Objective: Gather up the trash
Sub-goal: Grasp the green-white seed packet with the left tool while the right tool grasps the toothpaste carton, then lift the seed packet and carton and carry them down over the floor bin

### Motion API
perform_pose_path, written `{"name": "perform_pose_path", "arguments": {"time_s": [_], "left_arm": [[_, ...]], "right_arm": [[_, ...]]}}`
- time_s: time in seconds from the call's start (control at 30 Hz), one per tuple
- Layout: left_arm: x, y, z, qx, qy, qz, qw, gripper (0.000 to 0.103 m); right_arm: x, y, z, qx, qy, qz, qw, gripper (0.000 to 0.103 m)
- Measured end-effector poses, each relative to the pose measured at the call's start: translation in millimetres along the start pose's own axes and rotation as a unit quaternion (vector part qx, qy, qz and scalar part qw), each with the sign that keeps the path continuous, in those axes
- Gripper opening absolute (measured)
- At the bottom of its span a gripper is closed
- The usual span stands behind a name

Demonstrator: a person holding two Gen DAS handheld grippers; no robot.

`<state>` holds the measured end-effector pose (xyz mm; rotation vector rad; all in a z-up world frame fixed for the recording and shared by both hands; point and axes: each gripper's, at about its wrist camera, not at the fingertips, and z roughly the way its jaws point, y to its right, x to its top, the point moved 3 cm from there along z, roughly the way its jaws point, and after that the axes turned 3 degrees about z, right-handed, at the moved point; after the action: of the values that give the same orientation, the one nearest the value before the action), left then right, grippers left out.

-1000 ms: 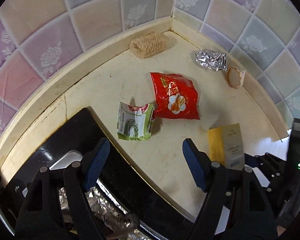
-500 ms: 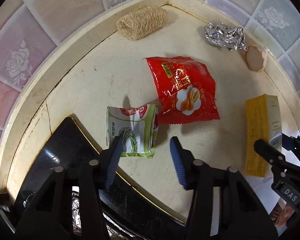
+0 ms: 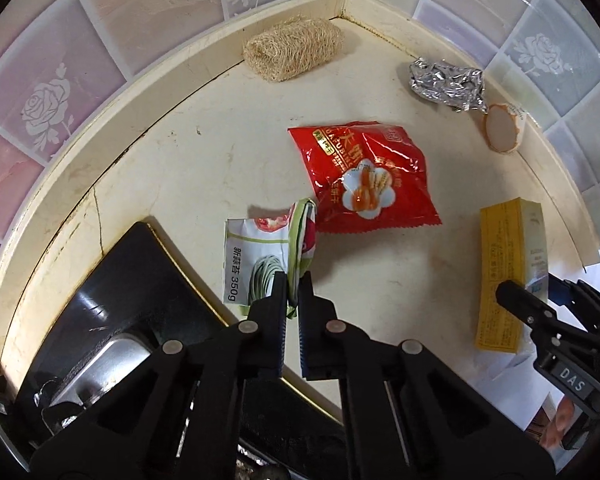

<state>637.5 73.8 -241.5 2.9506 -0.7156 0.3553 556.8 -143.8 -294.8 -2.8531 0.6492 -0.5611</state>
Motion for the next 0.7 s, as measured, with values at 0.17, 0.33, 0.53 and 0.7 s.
{"name": "perform_pose_path", "arguments": {"time_s": [0.17, 0.33, 0.53, 0.7], "left_arm": [[-13.9, 5.7, -26.3, -0.003, 0.008, -0.003, 1.0000, 0.003], [-23.2, 19.9, -61.1, -0.009, 0.032, -0.003, 0.9995, 0.003], [-51.3, 50.3, -121.6, -0.019, 0.071, -0.003, 0.9973, 0.003], [-85.6, 83.5, -163.1, -0.024, 0.100, -0.005, 0.9947, 0.003]], "right_arm": [[-4.9, -2.7, -13.8, 0.014, 0.011, -0.005, 1.000, 0.050], [-15.0, -3.6, -39.7, 0.027, 0.029, -0.024, 0.999, 0.050], [-37.5, -1.9, -80.7, 0.047, 0.048, -0.053, 0.996, 0.050], [-62.4, 3.6, -123.6, 0.063, 0.061, -0.078, 0.993, 0.050]]}}
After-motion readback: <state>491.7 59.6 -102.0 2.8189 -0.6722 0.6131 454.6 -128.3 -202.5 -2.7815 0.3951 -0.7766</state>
